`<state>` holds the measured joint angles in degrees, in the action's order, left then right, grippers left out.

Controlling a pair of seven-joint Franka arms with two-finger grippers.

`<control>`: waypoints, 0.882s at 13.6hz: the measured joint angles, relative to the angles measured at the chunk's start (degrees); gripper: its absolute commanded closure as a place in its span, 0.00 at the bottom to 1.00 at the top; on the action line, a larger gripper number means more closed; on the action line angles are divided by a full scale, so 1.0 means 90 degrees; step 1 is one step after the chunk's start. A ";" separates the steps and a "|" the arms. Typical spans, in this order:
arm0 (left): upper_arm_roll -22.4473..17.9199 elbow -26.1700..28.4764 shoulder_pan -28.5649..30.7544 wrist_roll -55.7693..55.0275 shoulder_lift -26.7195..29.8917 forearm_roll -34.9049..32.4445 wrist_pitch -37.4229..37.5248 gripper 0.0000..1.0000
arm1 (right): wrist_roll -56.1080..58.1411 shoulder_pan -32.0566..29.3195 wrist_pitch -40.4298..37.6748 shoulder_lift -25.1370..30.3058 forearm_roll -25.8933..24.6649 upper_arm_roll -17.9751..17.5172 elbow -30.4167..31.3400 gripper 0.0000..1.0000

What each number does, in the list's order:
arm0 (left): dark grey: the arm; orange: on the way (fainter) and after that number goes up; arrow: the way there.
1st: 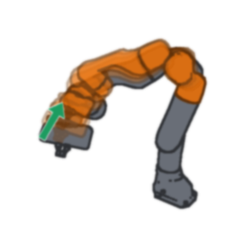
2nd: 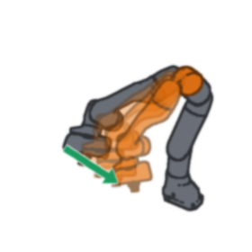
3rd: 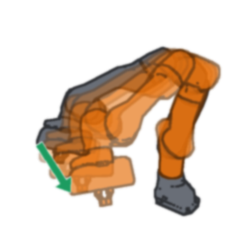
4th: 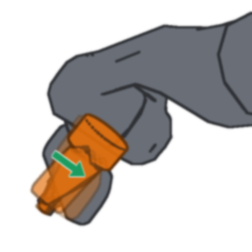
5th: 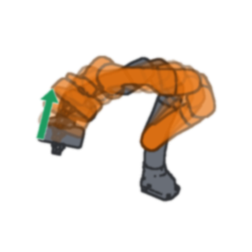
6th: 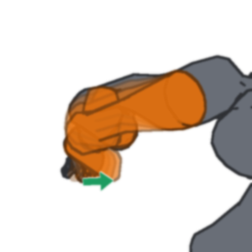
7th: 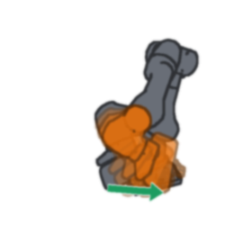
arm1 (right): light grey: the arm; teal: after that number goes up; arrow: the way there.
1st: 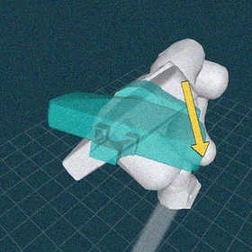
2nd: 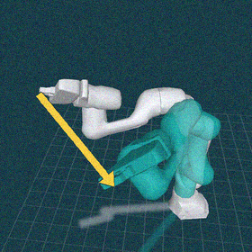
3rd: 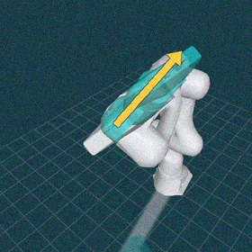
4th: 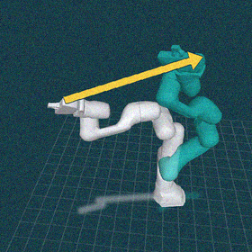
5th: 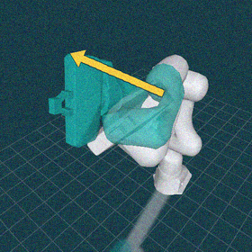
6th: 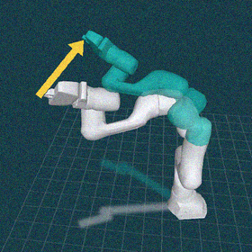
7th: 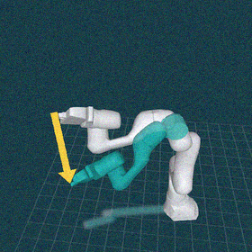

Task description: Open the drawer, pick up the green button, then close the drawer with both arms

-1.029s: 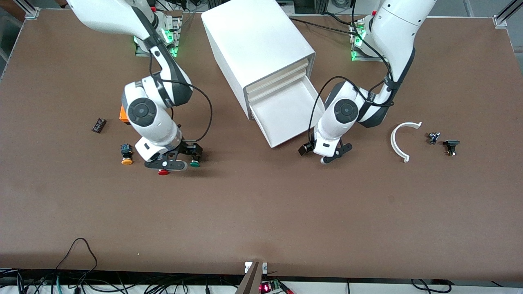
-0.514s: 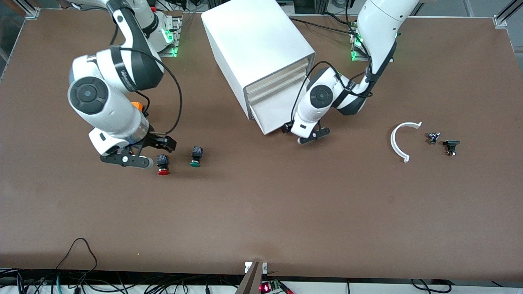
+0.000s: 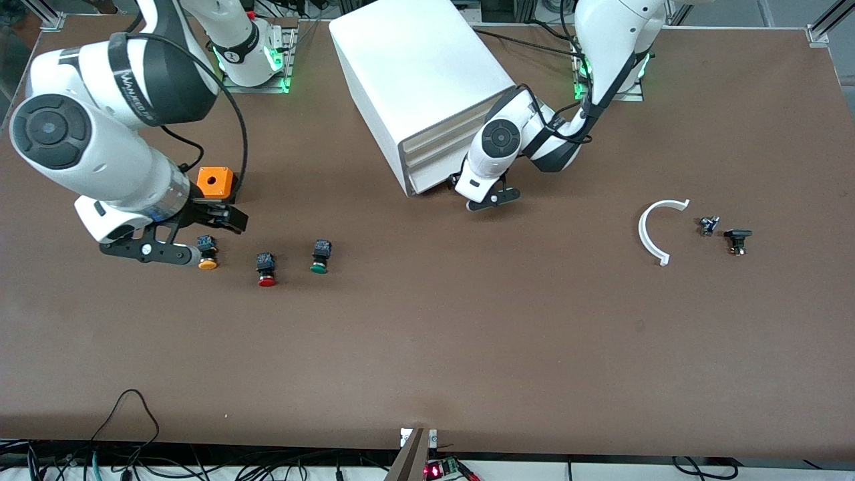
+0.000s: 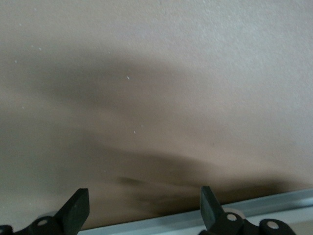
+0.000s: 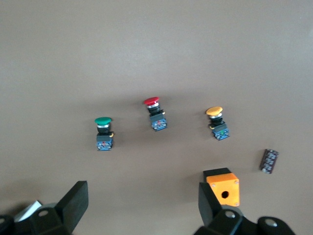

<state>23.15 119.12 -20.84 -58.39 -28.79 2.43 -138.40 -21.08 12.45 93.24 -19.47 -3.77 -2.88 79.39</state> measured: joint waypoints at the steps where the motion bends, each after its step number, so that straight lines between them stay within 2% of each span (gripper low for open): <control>1: 0.0025 0.0005 0.0000 0.0000 0.0005 0.0000 0.0008 0.00 | 0.0197 -0.0077 -0.0078 0.0034 -0.0002 0.0008 -0.0024 0.00; 4: 0.0184 0.0065 -0.0002 0.0000 0.0010 0.0000 0.0021 0.00 | 0.0810 -0.0196 -0.0310 0.0204 -0.0007 0.0257 -0.0039 0.00; 9: 0.0339 0.0150 0.0001 -0.0009 0.0068 0.0000 0.0028 0.00 | 0.2547 -0.0330 -0.0669 0.0566 0.0012 0.1340 -0.0053 0.00; 12: 0.0296 0.0131 0.0197 -0.0010 0.0223 0.0000 -0.0023 0.00 | 0.2941 -0.0364 -0.0793 0.1008 0.0049 0.1601 0.0194 0.00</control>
<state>25.82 120.30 -19.07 -58.48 -26.79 2.43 -138.60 5.39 9.17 86.10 -10.40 -3.34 11.52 81.13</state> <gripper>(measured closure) 0.000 0.000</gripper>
